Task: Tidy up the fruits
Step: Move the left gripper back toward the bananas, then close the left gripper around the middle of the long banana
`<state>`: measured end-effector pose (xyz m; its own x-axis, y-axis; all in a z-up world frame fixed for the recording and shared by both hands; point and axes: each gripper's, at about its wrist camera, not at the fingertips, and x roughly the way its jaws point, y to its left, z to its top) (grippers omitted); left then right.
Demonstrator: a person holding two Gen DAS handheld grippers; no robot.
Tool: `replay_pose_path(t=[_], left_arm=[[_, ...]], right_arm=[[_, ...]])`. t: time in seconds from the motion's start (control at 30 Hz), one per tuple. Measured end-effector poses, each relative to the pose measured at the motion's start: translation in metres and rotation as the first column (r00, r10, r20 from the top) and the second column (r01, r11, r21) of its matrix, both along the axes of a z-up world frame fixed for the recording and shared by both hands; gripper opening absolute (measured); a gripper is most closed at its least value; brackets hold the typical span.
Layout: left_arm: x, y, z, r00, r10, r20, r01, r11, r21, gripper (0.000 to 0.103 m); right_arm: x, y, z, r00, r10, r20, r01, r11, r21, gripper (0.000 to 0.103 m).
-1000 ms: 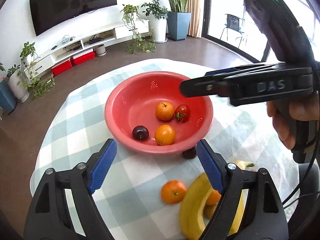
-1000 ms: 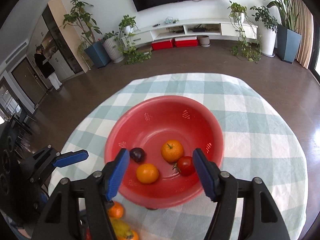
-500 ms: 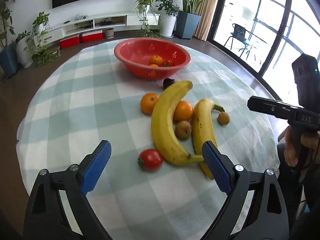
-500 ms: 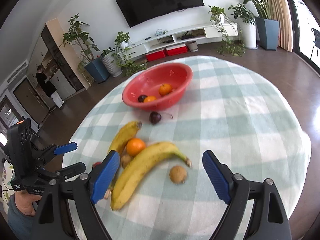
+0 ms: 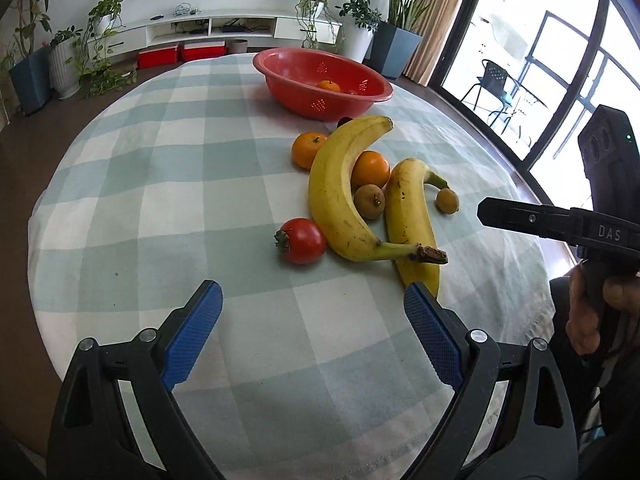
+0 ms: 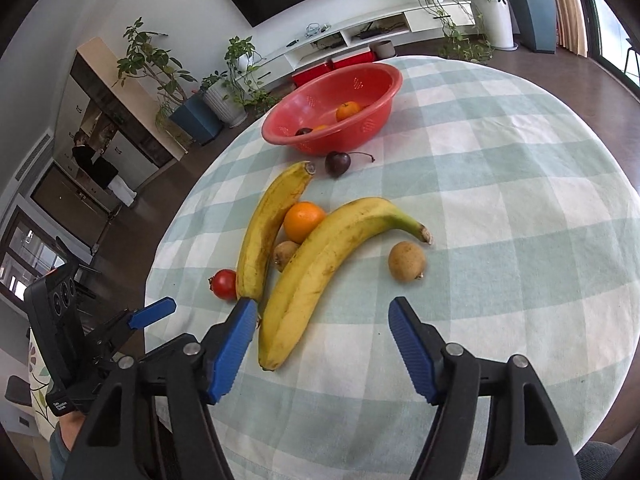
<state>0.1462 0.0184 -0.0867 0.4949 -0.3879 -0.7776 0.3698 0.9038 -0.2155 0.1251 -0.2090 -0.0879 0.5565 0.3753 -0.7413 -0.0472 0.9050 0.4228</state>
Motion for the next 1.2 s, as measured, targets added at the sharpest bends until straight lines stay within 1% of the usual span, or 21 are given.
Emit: replay_pose_path(t=[0.1,0.2,0.27,0.3,0.37,0.43,0.5,0.6,0.67,0.77,0.83,1.07,1.2], left_arm=[[0.002,0.002,0.003,1.000,0.002,0.006,-0.002,1.000,-0.008,0.092],[0.008,-0.002,0.011,1.000,-0.016,0.027,0.016,1.000,-0.008,0.092],[0.017,-0.008,0.018,0.998,-0.035,0.043,0.035,0.999,0.013,0.087],[0.023,-0.013,0.020,0.998,-0.048,0.042,0.047,0.999,0.026,0.082],[0.036,-0.022,0.022,0.997,-0.066,0.029,0.064,0.996,0.057,0.077],[0.050,-0.032,0.023,0.996,-0.094,0.011,0.093,0.992,0.083,0.066],[0.061,-0.043,0.024,0.992,-0.122,0.004,0.121,0.986,0.119,0.061],[0.079,-0.057,0.026,0.988,-0.153,-0.004,0.151,0.974,0.169,0.057],[0.090,-0.064,0.024,0.987,-0.158,-0.019,0.158,0.966,0.203,0.052],[0.100,-0.073,0.019,0.984,-0.170,-0.044,0.176,0.951,0.255,0.050],[0.104,-0.076,0.014,0.982,-0.177,-0.065,0.188,0.942,0.277,0.046],[0.108,-0.085,-0.003,0.975,-0.192,-0.114,0.218,0.924,0.314,0.046],[0.114,-0.086,-0.013,0.972,-0.190,-0.140,0.225,0.923,0.312,0.046]], right_arm=[[0.001,-0.001,-0.002,1.000,-0.014,-0.011,0.013,1.000,-0.018,0.068],[0.000,-0.005,-0.005,0.999,-0.029,-0.020,0.028,0.999,-0.028,0.066],[-0.001,-0.006,-0.007,0.999,-0.033,-0.021,0.032,0.999,-0.037,0.066],[-0.002,-0.007,-0.009,0.999,-0.034,-0.024,0.033,0.999,-0.038,0.065],[-0.003,-0.008,-0.011,0.999,-0.037,-0.026,0.036,0.999,-0.040,0.065],[-0.004,-0.009,-0.012,0.999,-0.042,-0.020,0.041,0.998,-0.054,0.064],[-0.005,-0.012,-0.013,0.999,-0.050,-0.017,0.049,0.996,-0.071,0.063],[-0.006,-0.018,-0.014,0.998,-0.064,-0.005,0.063,0.994,-0.084,0.062],[-0.007,-0.021,-0.014,0.998,-0.066,0.001,0.066,0.994,-0.089,0.062],[-0.009,-0.023,-0.015,0.998,-0.063,0.008,0.063,0.994,-0.094,0.062],[-0.009,-0.025,-0.016,0.998,-0.064,0.010,0.065,0.994,-0.092,0.062],[-0.010,-0.028,-0.022,0.998,-0.067,0.001,0.067,0.996,-0.066,0.062],[-0.011,-0.030,-0.021,0.997,-0.070,0.007,0.071,0.995,-0.064,0.062]])
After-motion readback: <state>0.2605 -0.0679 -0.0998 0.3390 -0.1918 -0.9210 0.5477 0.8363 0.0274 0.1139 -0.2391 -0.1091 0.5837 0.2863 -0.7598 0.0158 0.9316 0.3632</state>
